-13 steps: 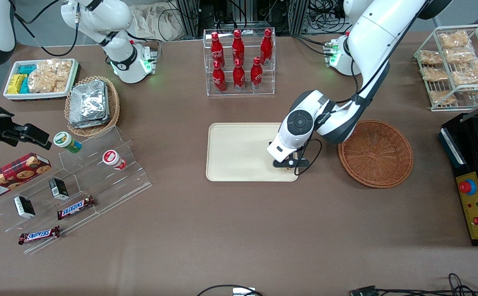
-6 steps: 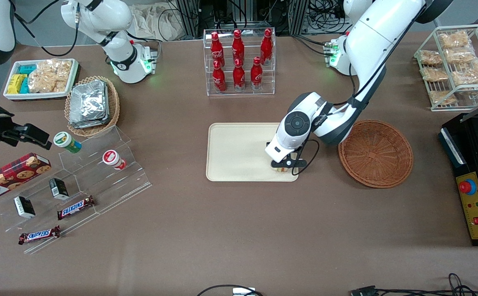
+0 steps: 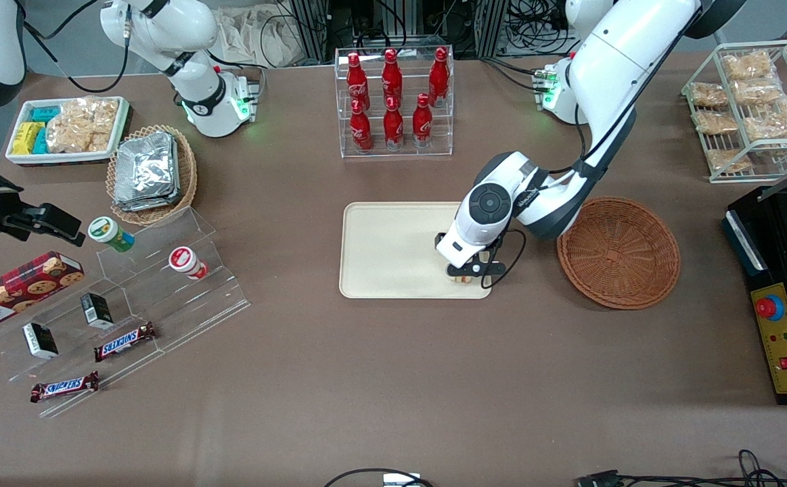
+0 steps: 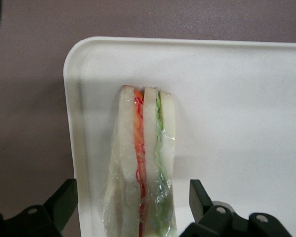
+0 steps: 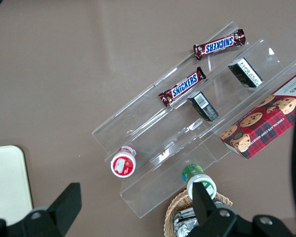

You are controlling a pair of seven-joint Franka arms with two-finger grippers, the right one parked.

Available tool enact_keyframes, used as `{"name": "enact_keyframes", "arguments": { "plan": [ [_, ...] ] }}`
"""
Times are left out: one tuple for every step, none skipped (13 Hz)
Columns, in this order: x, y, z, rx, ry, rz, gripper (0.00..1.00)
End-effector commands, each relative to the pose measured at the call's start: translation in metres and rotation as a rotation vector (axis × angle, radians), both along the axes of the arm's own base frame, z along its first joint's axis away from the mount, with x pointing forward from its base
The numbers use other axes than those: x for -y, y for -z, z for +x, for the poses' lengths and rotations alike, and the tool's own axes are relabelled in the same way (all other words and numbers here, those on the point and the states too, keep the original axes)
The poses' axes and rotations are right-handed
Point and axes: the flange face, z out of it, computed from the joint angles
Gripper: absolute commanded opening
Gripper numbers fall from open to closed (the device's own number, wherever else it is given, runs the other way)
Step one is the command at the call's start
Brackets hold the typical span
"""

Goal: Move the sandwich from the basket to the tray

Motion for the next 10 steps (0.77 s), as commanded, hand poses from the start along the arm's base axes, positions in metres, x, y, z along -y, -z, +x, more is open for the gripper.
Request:
{"name": "enact_keyframes", "arguments": {
  "plan": [
    [0.0,-0.009,0.001,0.022,-0.019,0.008,1.0],
    [-0.001,-0.011,0.001,0.023,-0.033,0.013,1.0],
    [-0.001,-0.016,0.003,0.021,-0.044,0.024,1.0],
    [-0.003,-0.029,0.003,0.028,-0.037,0.036,1.0],
    [-0.006,-0.049,0.005,0.036,-0.057,0.043,1.0],
    [-0.007,-0.072,0.004,0.055,-0.077,0.046,1.0],
    [-0.011,-0.095,0.003,0.067,-0.091,0.054,1.0],
    [-0.019,-0.123,0.01,0.085,-0.104,0.054,1.0],
    [-0.029,-0.15,0.019,0.088,-0.117,0.056,1.0],
    [-0.034,-0.184,0.028,0.086,-0.12,0.048,1.0]
  ]
}}
